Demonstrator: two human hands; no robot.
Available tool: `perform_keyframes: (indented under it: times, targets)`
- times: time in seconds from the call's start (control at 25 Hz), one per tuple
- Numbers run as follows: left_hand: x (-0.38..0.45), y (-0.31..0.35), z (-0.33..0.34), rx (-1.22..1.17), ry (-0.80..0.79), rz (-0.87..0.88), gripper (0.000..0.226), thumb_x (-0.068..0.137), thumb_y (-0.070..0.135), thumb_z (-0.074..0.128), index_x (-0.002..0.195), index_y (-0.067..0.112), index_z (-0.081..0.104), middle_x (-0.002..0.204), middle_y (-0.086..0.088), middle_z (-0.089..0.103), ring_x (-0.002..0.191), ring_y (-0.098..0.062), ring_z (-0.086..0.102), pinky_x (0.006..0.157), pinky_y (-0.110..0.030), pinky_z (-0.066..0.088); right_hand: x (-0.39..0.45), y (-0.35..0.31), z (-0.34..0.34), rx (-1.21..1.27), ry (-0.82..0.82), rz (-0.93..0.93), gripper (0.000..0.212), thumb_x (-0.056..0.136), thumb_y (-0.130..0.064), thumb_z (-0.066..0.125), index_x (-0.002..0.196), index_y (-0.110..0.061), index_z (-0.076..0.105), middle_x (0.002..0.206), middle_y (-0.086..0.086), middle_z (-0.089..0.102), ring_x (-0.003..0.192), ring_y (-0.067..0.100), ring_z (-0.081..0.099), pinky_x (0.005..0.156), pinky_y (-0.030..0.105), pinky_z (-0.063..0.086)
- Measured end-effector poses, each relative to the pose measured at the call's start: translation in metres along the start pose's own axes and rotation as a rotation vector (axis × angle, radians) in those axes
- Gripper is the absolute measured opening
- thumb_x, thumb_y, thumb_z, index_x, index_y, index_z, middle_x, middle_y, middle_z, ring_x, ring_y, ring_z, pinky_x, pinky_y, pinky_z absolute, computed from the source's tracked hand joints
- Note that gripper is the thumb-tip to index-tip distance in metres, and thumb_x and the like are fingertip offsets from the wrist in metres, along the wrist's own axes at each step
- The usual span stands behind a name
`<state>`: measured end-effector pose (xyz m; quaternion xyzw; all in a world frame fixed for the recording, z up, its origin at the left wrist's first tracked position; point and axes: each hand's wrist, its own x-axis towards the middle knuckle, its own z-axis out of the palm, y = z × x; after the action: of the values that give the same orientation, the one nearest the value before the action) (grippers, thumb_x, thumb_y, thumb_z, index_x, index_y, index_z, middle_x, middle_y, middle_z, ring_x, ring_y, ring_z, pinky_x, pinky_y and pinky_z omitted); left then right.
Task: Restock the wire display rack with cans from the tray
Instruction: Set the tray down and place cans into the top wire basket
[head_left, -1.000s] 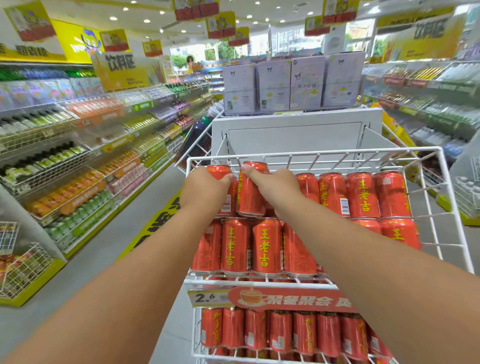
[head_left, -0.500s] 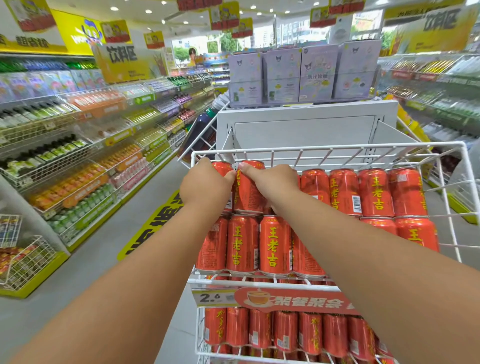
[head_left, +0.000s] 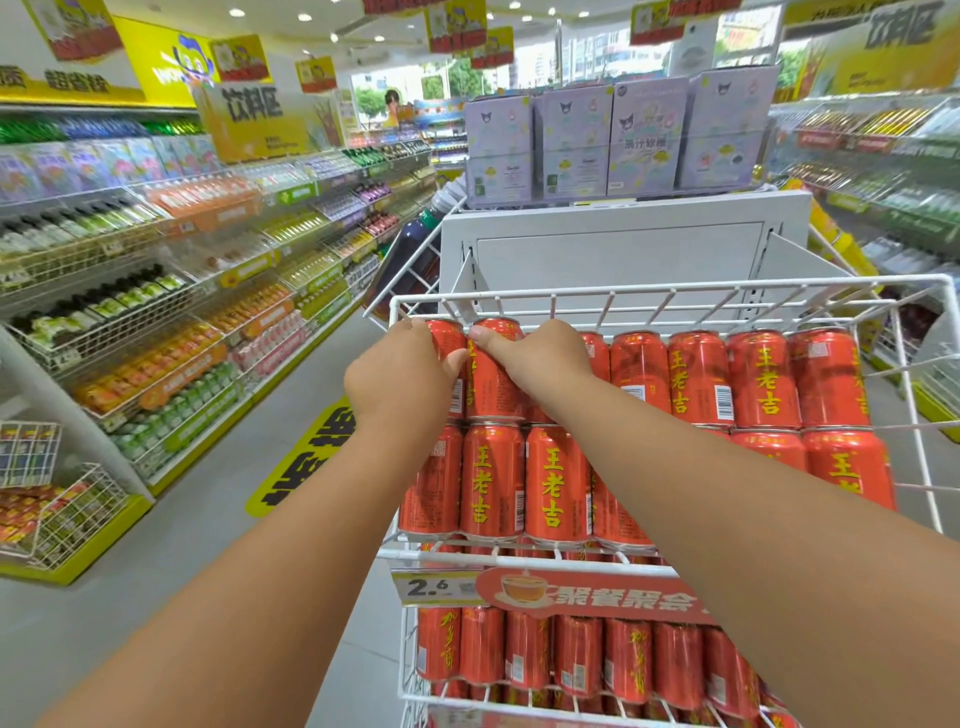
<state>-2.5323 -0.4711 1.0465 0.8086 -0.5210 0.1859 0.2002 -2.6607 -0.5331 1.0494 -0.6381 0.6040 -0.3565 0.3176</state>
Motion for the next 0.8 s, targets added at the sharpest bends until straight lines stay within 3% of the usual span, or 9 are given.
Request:
perform_keyframes:
  times: [0.08, 0.16, 0.28, 0.48, 0.64, 0.8]
  targets:
    - [-0.01, -0.008, 0.0, -0.265, -0.005, -0.026, 0.04, 0.094, 0.06, 0.061, 0.105, 0.023, 0.07, 0.102, 0.001, 0.071, 0.095, -0.028, 0.07, 0.061, -0.035, 0.048, -0.002, 0.003, 0.001, -0.008, -0.002, -0.014, 0.072, 0.081, -0.073, 0.069, 0.1, -0.004, 0.066, 0.1, 0.008, 0.07, 0.099, 0.034, 0.066, 0.062, 0.032, 0.039]
    - [-0.02, -0.015, -0.003, -0.534, -0.008, -0.105, 0.047, 0.092, 0.057, 0.066, 0.126, 0.024, 0.072, 0.123, 0.001, 0.073, 0.115, -0.024, 0.067, 0.087, -0.04, 0.057, -0.005, 0.009, 0.001, -0.023, -0.006, -0.032, 0.067, 0.082, -0.075, 0.065, 0.091, -0.008, 0.062, 0.094, 0.006, 0.068, 0.095, 0.032, 0.066, 0.055, 0.031, 0.035]
    - [-0.037, -0.021, -0.002, -0.713, -0.03, -0.12, 0.057, 0.092, 0.05, 0.07, 0.14, 0.018, 0.065, 0.134, -0.004, 0.069, 0.123, -0.021, 0.063, 0.104, -0.041, 0.051, -0.018, 0.022, 0.0, -0.07, -0.021, -0.098, 0.074, 0.086, -0.07, 0.063, 0.126, -0.007, 0.061, 0.129, 0.01, 0.067, 0.117, 0.03, 0.064, 0.076, 0.03, 0.041]
    - [-0.058, -0.037, 0.005, -0.589, -0.026, 0.113, 0.056, 0.095, 0.044, 0.069, 0.142, 0.015, 0.064, 0.15, -0.005, 0.058, 0.142, -0.02, 0.049, 0.119, -0.039, 0.038, -0.05, 0.038, -0.01, -0.22, -0.085, -0.226, 0.078, 0.094, -0.064, 0.057, 0.151, -0.012, 0.047, 0.152, 0.008, 0.052, 0.137, 0.026, 0.052, 0.105, 0.036, 0.043]
    - [-0.078, -0.054, 0.009, -0.415, -0.112, 0.234, 0.063, 0.095, 0.053, 0.064, 0.15, 0.024, 0.055, 0.162, -0.001, 0.043, 0.151, -0.018, 0.036, 0.121, -0.043, 0.036, -0.087, 0.056, -0.024, -0.464, -0.119, -0.354, 0.078, 0.098, -0.062, 0.05, 0.16, -0.016, 0.035, 0.166, 0.005, 0.034, 0.154, 0.025, 0.027, 0.124, 0.042, 0.026]
    - [-0.109, -0.063, 0.012, -0.296, -0.132, 0.335, 0.065, 0.097, 0.058, 0.056, 0.152, 0.023, 0.052, 0.166, -0.005, 0.035, 0.155, -0.024, 0.027, 0.124, -0.044, 0.026, -0.132, 0.081, -0.033, -0.577, -0.127, -0.424, 0.078, 0.1, -0.063, 0.046, 0.163, -0.02, 0.027, 0.172, 0.001, 0.018, 0.159, 0.023, 0.01, 0.128, 0.043, 0.013]
